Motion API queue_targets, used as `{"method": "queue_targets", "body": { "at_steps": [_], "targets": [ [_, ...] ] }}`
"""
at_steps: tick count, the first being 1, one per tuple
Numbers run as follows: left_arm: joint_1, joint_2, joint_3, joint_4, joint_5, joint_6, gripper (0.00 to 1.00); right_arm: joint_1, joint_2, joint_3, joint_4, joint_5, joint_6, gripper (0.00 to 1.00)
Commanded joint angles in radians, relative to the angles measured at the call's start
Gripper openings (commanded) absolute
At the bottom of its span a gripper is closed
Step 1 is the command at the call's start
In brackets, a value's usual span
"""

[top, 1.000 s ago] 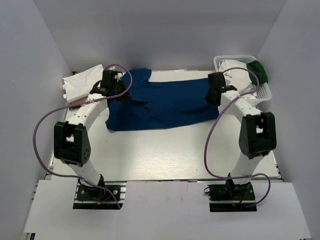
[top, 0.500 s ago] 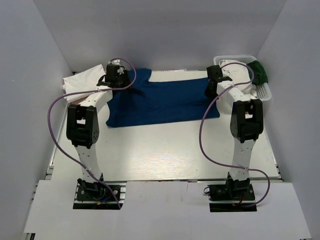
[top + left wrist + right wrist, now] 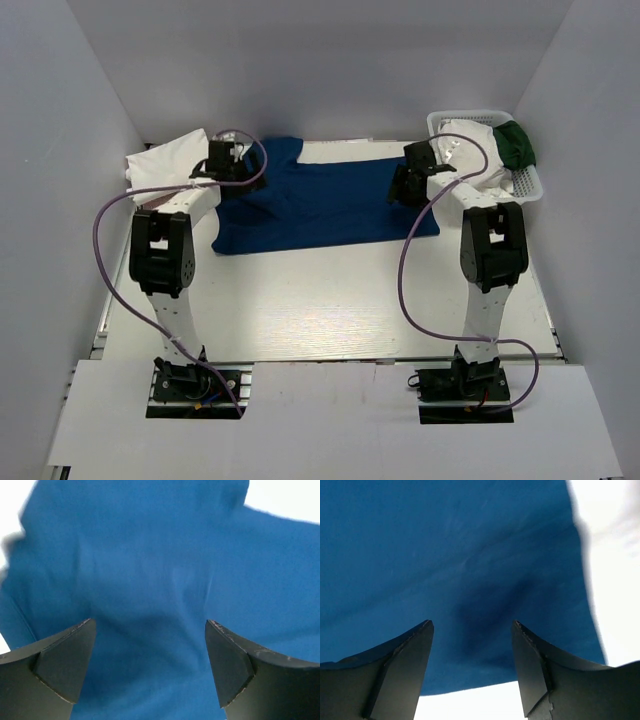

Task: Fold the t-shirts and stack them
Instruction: Fold the flattened tshirt in 1/3 of the way

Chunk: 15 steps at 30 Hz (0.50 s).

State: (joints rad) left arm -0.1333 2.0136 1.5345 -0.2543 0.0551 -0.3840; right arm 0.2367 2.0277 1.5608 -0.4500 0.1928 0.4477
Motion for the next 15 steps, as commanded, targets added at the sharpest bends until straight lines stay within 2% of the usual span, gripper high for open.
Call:
{"method": "queue_targets", "body": {
  "at_steps": [1, 2, 4, 10, 13, 14, 15],
  "targets": [
    [-0.015, -0.095, -0.146, 0.018, 0.083, -0.027, 1.00, 0.009, -0.021, -0.062, 0.068, -0.082, -0.026, 0.69],
    [-0.015, -0.105, -0.208, 0.058, 0.094, -0.038, 1.00, 0.004, -0.014, -0.061, 0.074, -0.093, -0.027, 0.69],
    [-0.006, -0.095, -0.237, 0.058, 0.094, -0.038, 1.00, 0.000, 0.029, -0.038, 0.059, -0.125, -0.024, 0.69],
    [0.003, -0.076, -0.307, -0.017, 0.052, -0.049, 1.00, 0.001, 0.036, -0.114, 0.083, -0.127, -0.033, 0.71],
    [-0.008, -0.116, -0.376, -0.069, 0.052, -0.075, 1.00, 0.007, -0.035, -0.237, 0.094, -0.127, -0.009, 0.71],
    [-0.017, -0.136, -0.420, -0.088, 0.043, -0.097, 1.00, 0.010, -0.079, -0.357, 0.102, -0.115, 0.002, 0.71],
    [-0.017, -0.157, -0.448, -0.118, 0.057, -0.116, 1.00, 0.010, -0.102, -0.405, 0.112, -0.134, 0.014, 0.71]
  ]
}}
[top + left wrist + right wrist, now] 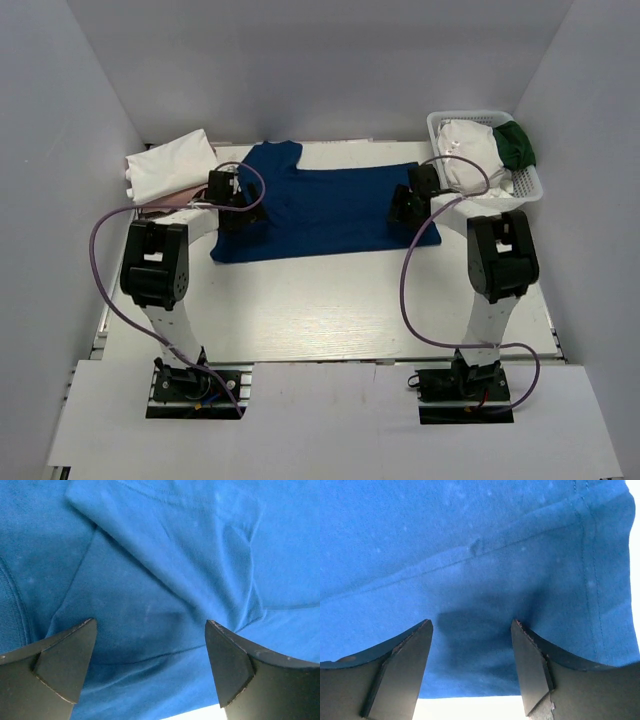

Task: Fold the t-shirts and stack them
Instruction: Fold the flattened tshirt in 1/3 of the way

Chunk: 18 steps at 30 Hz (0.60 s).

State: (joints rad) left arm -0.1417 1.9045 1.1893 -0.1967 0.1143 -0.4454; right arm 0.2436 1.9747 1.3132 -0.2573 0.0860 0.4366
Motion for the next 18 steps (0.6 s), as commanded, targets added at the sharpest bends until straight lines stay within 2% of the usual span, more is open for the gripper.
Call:
{"method": "queue_targets", "body": {
  "at_steps": [1, 4, 6, 8, 9, 11, 13, 14, 15, 17, 18],
  "targets": [
    [-0.009, -0.106, -0.175, -0.187, 0.034, -0.071, 1.00, 0.005, -0.103, -0.198, -0.057, -0.028, 0.062, 0.71],
    [-0.018, -0.229, -0.321, -0.196, 0.059, -0.136, 1.00, 0.023, -0.221, -0.449, -0.045, -0.019, 0.092, 0.69],
    [-0.018, -0.372, -0.463, -0.205, 0.087, -0.165, 1.00, 0.037, -0.348, -0.581, -0.048, -0.017, 0.106, 0.69],
    [-0.029, -0.509, -0.535, -0.233, 0.103, -0.176, 1.00, 0.065, -0.475, -0.624, -0.054, -0.038, 0.106, 0.69],
    [-0.039, -0.550, -0.536, -0.245, 0.104, -0.176, 1.00, 0.074, -0.502, -0.640, -0.057, -0.054, 0.103, 0.75],
    [-0.039, -0.607, -0.493, -0.265, 0.081, -0.176, 1.00, 0.099, -0.582, -0.628, -0.077, -0.057, 0.086, 0.79],
    [-0.039, -0.604, -0.377, -0.274, 0.029, -0.139, 1.00, 0.105, -0.606, -0.542, -0.082, -0.045, 0.062, 0.90],
    [-0.039, -0.581, -0.329, -0.274, 0.004, -0.124, 1.00, 0.103, -0.609, -0.492, -0.076, -0.032, 0.053, 0.90],
    [-0.039, -0.547, -0.219, -0.283, -0.051, -0.124, 1.00, 0.100, -0.606, -0.468, -0.065, -0.017, 0.048, 0.90],
    [-0.039, -0.416, -0.113, -0.283, -0.062, -0.078, 1.00, 0.091, -0.590, -0.367, -0.043, 0.059, 0.062, 0.90],
    [-0.039, -0.362, 0.012, -0.300, -0.077, -0.066, 1.00, 0.089, -0.544, -0.341, -0.040, 0.090, 0.071, 0.90]
  ]
}}
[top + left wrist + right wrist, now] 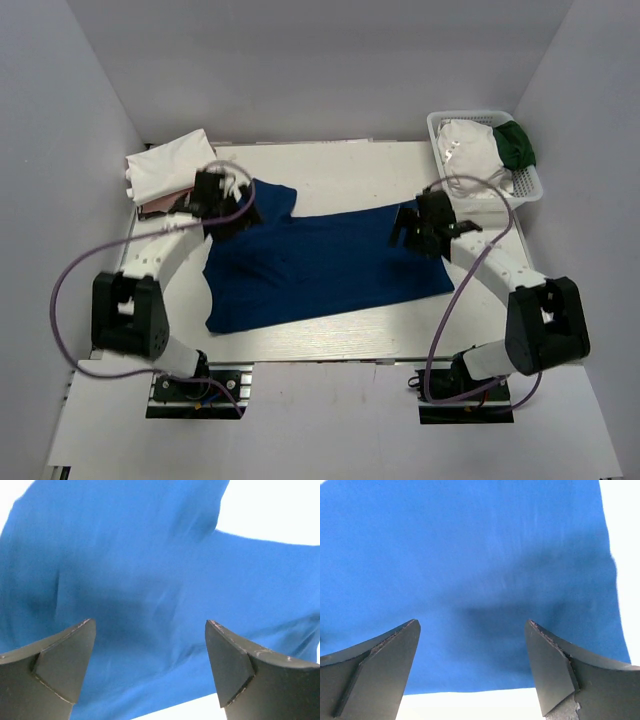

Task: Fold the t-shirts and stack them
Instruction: Fold the flattened tshirt in 1/3 of the way, then grap the side of the flattened tshirt furthest away from the robot with both arms

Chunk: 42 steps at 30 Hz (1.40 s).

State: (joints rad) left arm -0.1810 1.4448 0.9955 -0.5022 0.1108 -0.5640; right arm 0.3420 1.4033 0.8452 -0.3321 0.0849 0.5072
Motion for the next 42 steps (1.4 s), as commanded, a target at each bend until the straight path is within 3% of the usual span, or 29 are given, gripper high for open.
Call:
{"method": "queue_targets", "body": {
  "at_steps": [1, 4, 9, 10, 13, 20, 27, 33, 38, 39, 40, 42],
  "targets": [
    [0.011, 0.155, 0.276, -0.028, -0.074, 0.068, 1.00, -0.017, 0.049, 0.217, 0.028, 0.110, 0.005, 0.90],
    [0.020, 0.394, 0.555, -0.064, -0.103, 0.124, 1.00, -0.031, 0.176, 0.294, 0.001, 0.188, 0.022, 0.90],
    [0.020, 0.759, 1.121, -0.258, -0.222, 0.187, 1.00, -0.084, 0.411, 0.630, -0.090, 0.174, 0.008, 0.90],
    [0.020, 0.869, 1.194, -0.275, -0.223, 0.187, 1.00, -0.089, 0.489, 0.656, -0.106, 0.167, 0.007, 0.90],
    [0.020, 0.997, 1.409, -0.297, -0.233, 0.216, 1.00, -0.110, 0.592, 0.784, -0.146, 0.141, -0.002, 0.90],
    [0.020, 1.049, 1.368, -0.170, -0.283, 0.251, 1.00, -0.132, 0.715, 0.942, -0.208, 0.260, -0.042, 0.90],
    [-0.002, 1.100, 1.295, -0.254, -0.298, 0.285, 0.86, -0.146, 0.763, 0.966, -0.212, 0.266, -0.042, 0.90],
    [-0.002, 1.077, 1.181, -0.214, -0.298, 0.285, 0.76, -0.153, 0.772, 0.974, -0.202, 0.246, -0.032, 0.90],
    [-0.002, 1.077, 1.191, -0.219, -0.241, 0.285, 0.42, -0.153, 0.781, 0.960, -0.203, 0.222, -0.021, 0.90],
    [-0.002, 1.066, 1.172, -0.199, -0.223, 0.285, 0.29, -0.155, 0.792, 0.956, -0.191, 0.220, -0.015, 0.90],
    [-0.002, 1.054, 1.134, -0.179, -0.188, 0.285, 0.23, -0.156, 0.804, 0.957, -0.194, 0.220, -0.015, 0.90],
    [-0.002, 1.036, 1.120, -0.150, -0.177, 0.294, 0.00, -0.152, 0.819, 0.982, -0.199, 0.220, -0.009, 0.87]
  ]
}}
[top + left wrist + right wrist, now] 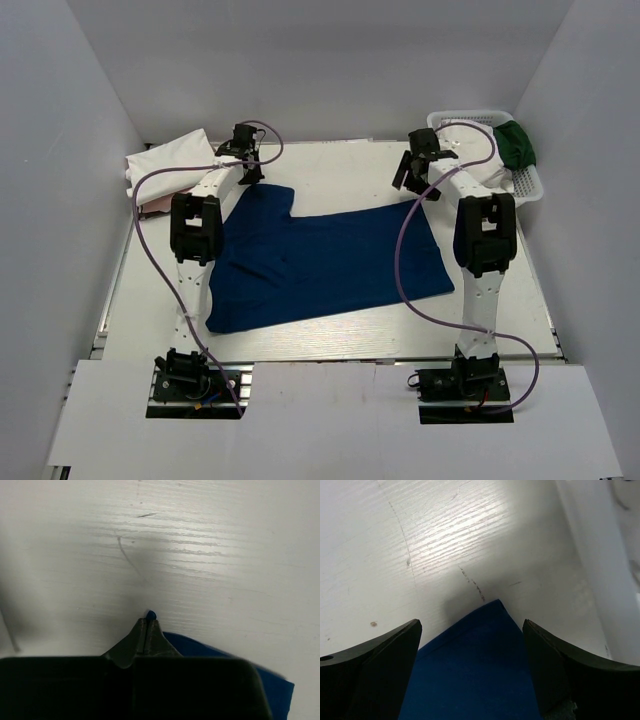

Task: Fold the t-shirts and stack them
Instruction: Grap the side of the flattened tshirt furthest away from the robot with both arms, then fold the other side of the tshirt into a rectangle

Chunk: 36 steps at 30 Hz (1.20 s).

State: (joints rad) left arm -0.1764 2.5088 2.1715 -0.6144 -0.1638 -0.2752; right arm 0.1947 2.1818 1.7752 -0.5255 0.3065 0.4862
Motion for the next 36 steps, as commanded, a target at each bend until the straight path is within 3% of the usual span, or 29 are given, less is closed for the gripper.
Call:
{"method": "queue_targets", "body": {
  "at_steps": [1, 8, 14, 15, 18, 20, 28, 36],
  "targets": [
    [-0.006, -0.028, -0.056, -0.038, 0.098, 0.005, 0.00, -0.005, 0.062, 0.058, -0.013, 0.008, 0.009, 0.87],
    [-0.006, -0.093, -0.084, 0.051, 0.098, 0.091, 0.00, -0.008, 0.122, 0.075, 0.015, 0.014, -0.003, 0.83],
    [-0.015, -0.195, -0.196, 0.142, 0.098, 0.130, 0.00, -0.003, 0.141, 0.058, -0.007, 0.014, 0.009, 0.58],
    [-0.015, -0.212, -0.232, 0.153, 0.098, 0.130, 0.00, -0.003, 0.136, 0.034, -0.004, 0.014, 0.012, 0.45],
    [-0.015, -0.280, -0.309, 0.194, 0.098, 0.130, 0.00, 0.002, 0.096, -0.019, 0.016, 0.026, 0.020, 0.24],
    [-0.025, -0.332, -0.349, 0.229, 0.098, 0.130, 0.00, 0.005, 0.064, -0.048, 0.028, 0.032, 0.015, 0.00],
    [-0.043, -0.506, -0.527, 0.277, 0.089, 0.130, 0.00, 0.017, -0.120, -0.186, 0.157, 0.072, -0.015, 0.00],
    [-0.087, -0.821, -0.878, 0.334, 0.053, 0.015, 0.00, 0.037, -0.344, -0.439, 0.298, 0.109, -0.028, 0.00]
  ]
}}
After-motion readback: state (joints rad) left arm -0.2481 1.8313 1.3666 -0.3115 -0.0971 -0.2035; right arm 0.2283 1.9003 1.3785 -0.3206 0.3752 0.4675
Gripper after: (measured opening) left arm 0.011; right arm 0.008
